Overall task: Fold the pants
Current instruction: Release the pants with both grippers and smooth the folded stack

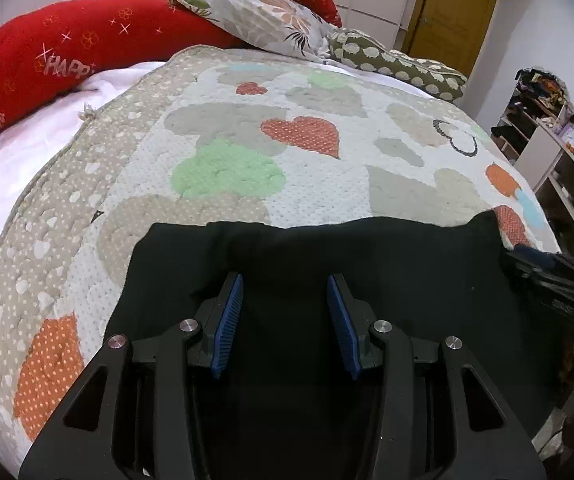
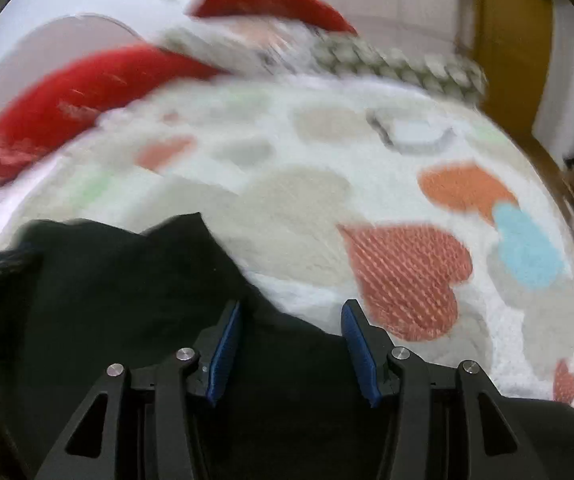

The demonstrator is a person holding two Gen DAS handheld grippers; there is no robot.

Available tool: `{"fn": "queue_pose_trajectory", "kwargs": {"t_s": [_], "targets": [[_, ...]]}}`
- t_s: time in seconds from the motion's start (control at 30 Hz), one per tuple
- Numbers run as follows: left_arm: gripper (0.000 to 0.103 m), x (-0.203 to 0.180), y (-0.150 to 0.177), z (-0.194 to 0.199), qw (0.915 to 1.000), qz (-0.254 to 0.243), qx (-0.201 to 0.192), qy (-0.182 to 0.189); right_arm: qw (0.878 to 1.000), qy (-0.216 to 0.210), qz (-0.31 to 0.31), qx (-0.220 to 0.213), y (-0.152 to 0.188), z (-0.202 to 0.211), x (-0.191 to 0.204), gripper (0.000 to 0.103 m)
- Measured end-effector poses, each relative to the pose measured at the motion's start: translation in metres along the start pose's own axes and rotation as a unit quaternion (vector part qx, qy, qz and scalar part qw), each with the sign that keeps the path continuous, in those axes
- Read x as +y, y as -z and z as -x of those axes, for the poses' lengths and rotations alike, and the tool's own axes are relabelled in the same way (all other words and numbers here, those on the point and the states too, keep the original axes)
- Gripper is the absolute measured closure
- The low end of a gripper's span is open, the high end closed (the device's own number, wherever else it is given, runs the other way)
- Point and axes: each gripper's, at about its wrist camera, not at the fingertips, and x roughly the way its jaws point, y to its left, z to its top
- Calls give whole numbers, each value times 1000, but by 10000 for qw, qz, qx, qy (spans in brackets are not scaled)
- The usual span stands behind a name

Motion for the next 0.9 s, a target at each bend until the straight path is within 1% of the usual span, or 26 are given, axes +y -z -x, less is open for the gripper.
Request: {"fn": "queue_pose_trajectory", "kwargs": {"t_s": [0.03, 0.1, 0.13, 0.2, 0.27, 0.37, 0.43, 0.47, 0.53, 0.63, 0.8, 0.9], "targets": [[60, 0, 0, 0, 10000, -23, -3, 7, 9998, -107, -167, -75, 0, 3, -7, 54], [60, 0, 1, 1, 10000, -35, -3, 28, 9994, 32, -292, -208, 2, 13, -14, 54], [60, 0, 2, 4, 10000, -42, -8, 26, 9991, 2, -367, -232, 5, 21, -18, 54], [60, -5, 4, 10, 9999, -87, -28, -48, 9981, -244, -507, -263, 13, 38, -24, 54], [60, -10, 9, 17, 9998, -142, -24, -109, 9981, -315, -412, -320, 25, 56, -24, 53], [60, -18, 16, 29, 9998, -172, -52, -39, 9986, -270, -113, -450, 46, 86, -20, 53], [60, -24, 19, 34, 9997, -205, -78, -55, 9983, -323, -165, -456, 59, 96, -23, 53], [60, -28, 20, 37, 9996, -226, -107, -89, 9983, -344, -227, -415, 65, 99, -26, 53], [60, -37, 24, 41, 9994, -294, -158, -118, 9988, -212, -286, -330, 77, 101, -31, 53], [60, -51, 28, 43, 9993, -353, -127, -38, 9991, -29, -366, -207, 88, 98, -39, 53], [60, -70, 35, 45, 9988, -465, -100, 130, 9975, 2, -660, -263, 105, 105, -53, 53], [60, -77, 39, 42, 9986, -490, -42, 187, 9979, 57, -594, -230, 113, 103, -53, 52]]}}
